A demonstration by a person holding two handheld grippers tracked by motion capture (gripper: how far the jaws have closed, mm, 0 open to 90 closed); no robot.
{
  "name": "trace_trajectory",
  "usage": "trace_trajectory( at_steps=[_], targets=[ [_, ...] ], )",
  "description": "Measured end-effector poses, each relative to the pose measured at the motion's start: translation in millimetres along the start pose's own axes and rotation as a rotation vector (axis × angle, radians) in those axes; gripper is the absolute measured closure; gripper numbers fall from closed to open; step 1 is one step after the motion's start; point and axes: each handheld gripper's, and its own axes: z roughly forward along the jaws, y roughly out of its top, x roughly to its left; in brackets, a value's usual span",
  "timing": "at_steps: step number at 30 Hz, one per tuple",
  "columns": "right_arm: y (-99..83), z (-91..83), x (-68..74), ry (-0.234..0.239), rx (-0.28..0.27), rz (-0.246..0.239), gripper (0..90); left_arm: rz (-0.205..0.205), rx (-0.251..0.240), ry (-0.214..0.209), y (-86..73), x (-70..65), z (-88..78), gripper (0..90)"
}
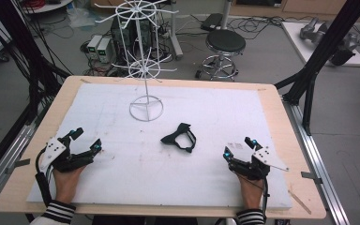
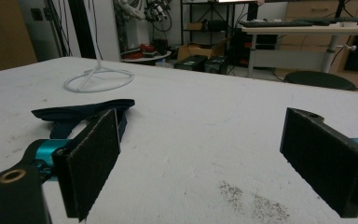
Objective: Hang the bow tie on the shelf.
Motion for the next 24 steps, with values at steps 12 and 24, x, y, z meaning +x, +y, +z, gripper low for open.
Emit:
trace_trajectory(
  at_steps=[12, 24],
  targets=[
    [0.1, 0.3, 0.1, -0.004, -0.002, -0.010, 11.1, -0.006, -0.004, 0.001, -0.1, 0.2, -0.4, 15.8],
    [0.4, 1.1, 1.6, -0.015, 0.010, -0.015, 11.1, -0.006, -0.004, 0.000, -0.1, 0.2, -0.4, 15.8]
  ],
)
